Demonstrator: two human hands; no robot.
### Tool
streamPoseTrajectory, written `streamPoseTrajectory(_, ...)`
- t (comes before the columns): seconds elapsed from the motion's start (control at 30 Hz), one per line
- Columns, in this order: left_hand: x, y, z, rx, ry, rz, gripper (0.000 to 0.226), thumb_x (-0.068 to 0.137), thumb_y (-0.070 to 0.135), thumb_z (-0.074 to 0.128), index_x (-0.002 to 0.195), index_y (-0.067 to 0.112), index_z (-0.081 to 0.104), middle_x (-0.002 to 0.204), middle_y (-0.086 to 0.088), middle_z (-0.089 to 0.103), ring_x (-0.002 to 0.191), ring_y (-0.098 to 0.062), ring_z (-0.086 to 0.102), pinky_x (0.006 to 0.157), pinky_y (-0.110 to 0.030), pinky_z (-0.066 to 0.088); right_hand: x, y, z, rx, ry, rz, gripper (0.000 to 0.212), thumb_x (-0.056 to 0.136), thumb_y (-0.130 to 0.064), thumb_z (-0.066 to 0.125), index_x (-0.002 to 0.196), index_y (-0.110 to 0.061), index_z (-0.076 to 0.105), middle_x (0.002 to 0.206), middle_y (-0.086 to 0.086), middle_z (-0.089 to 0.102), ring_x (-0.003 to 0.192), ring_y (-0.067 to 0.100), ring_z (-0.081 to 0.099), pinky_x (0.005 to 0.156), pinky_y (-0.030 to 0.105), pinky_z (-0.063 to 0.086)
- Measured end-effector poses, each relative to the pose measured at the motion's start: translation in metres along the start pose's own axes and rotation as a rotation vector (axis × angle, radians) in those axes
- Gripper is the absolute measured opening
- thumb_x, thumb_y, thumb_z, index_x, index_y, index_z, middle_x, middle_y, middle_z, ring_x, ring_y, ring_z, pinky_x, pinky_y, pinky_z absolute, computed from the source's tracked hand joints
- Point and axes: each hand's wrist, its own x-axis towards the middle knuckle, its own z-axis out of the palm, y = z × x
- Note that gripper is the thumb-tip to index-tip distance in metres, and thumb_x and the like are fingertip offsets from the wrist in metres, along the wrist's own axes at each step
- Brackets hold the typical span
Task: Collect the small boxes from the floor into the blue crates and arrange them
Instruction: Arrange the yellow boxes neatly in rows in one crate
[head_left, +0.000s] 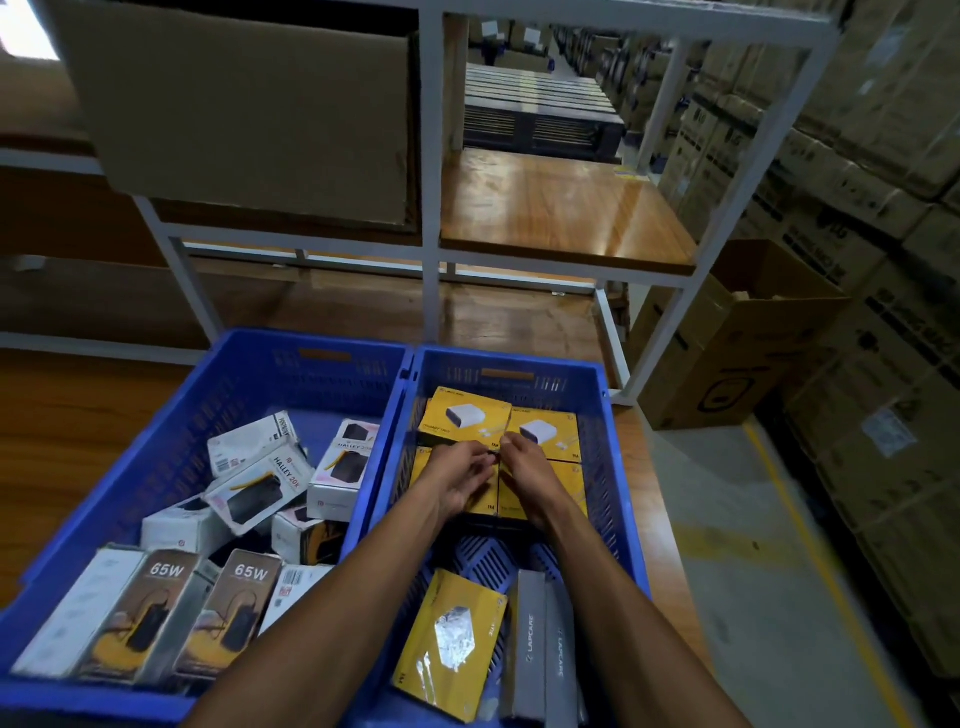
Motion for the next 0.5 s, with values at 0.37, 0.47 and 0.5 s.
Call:
streamPoseTrajectory(0.37, 0.007, 0.004, -0.002, -0.034, 0.005, -0.01, 0.025, 0.105, 0.002, 0.052, 0.126, -0.01, 0.058, 0.117, -0.023, 0.069, 0.118, -0.03, 0.067, 0.11, -0.047, 0.052, 0.022, -0.009, -0.008, -0.19, -0.027, 0.013, 0.061, 0.106, -0.005, 0.05, 0.163, -0.009, 0.027, 0.167, 0.01, 0.031, 0.153, 0.025, 0.032, 0.124, 0.038, 0.032)
streamPoseTrajectory(0.47, 0.011, 0.004, -0.001, -0.036, -0.002, -0.009, 0.026, 0.104, 0.002, 0.053, 0.127, -0.011, 0.057, 0.115, -0.023, 0.069, 0.113, -0.029, 0.067, 0.111, -0.046, 0.05, 0.026, -0.01, -0.009, -0.248, -0.025, 0.019, 0.063, 0.104, 0.0, 0.049, 0.163, -0.01, 0.028, 0.167, 0.01, 0.033, 0.151, 0.024, 0.036, 0.12, 0.035, 0.035)
streamPoseTrajectory(0.5, 0.012, 0.004, -0.002, -0.035, -0.004, -0.009, 0.026, 0.104, 0.001, 0.053, 0.127, -0.011, 0.057, 0.115, -0.023, 0.069, 0.113, -0.029, 0.066, 0.113, -0.047, 0.049, 0.026, -0.011, -0.01, -0.274, -0.029, 0.018, 0.064, 0.103, 0.001, 0.048, 0.163, -0.011, 0.028, 0.167, 0.01, 0.033, 0.15, 0.024, 0.037, 0.12, 0.035, 0.036)
